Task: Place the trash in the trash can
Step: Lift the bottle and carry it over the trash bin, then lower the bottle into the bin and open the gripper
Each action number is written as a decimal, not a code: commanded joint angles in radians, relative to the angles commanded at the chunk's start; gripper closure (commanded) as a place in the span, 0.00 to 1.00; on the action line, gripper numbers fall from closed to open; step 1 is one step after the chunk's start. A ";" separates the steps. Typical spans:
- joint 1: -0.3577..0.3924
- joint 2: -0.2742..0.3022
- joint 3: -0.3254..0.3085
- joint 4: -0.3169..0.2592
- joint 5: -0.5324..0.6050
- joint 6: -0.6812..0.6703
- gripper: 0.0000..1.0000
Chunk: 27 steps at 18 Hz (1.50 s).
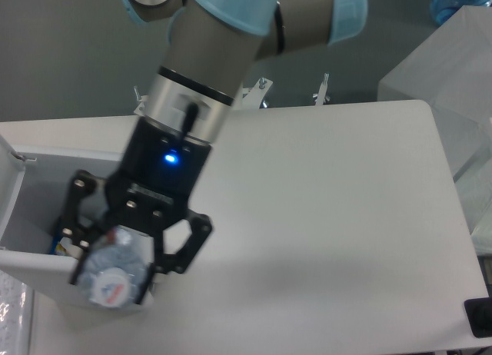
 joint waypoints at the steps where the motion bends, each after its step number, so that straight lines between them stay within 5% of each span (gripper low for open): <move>1: -0.011 0.002 -0.002 0.000 0.000 0.000 0.57; 4: -0.040 0.002 -0.020 0.002 0.000 0.002 0.57; 10: -0.057 0.052 -0.162 0.002 0.001 0.092 0.51; 16: -0.057 0.063 -0.206 0.005 0.012 0.178 0.01; 23: -0.043 0.072 -0.229 0.003 0.012 0.201 0.00; 27: 0.061 0.072 -0.236 0.002 0.012 0.274 0.00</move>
